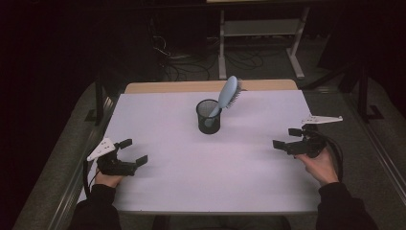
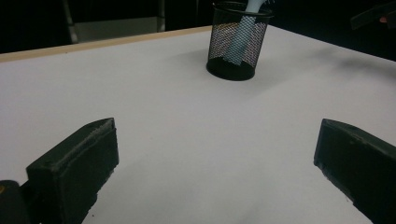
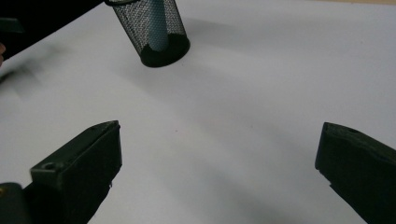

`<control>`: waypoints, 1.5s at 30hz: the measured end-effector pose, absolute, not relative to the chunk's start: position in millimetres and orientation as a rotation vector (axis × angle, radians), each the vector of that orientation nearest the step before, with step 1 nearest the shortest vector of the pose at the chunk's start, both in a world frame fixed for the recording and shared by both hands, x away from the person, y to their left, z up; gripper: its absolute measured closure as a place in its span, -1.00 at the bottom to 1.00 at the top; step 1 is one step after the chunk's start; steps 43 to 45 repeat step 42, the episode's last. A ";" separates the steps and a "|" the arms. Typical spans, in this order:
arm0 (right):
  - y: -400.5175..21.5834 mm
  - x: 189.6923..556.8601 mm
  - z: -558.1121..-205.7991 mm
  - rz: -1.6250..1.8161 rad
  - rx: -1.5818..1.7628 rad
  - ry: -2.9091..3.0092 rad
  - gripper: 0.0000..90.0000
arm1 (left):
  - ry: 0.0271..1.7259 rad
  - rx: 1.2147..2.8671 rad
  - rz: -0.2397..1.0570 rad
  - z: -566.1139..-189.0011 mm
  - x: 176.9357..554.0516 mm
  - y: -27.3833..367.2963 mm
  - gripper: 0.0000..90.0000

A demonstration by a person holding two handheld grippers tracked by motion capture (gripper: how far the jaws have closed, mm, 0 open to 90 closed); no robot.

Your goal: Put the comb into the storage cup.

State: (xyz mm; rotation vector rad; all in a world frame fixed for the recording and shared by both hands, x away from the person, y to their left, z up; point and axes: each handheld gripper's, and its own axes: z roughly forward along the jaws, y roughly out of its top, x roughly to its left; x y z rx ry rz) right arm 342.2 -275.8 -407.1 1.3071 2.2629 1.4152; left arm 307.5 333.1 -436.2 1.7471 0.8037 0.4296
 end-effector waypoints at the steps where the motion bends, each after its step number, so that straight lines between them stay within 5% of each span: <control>1: -276.4 340.5 -408.0 1.410 1.308 2.259 -1.00 | 0.804 1.748 0.426 -436.2 307.5 332.9 -1.00; 45: -281.5 295.0 -433.2 1.340 1.226 2.272 -1.00 | 0.808 1.751 0.401 -437.4 308.8 333.0 -1.00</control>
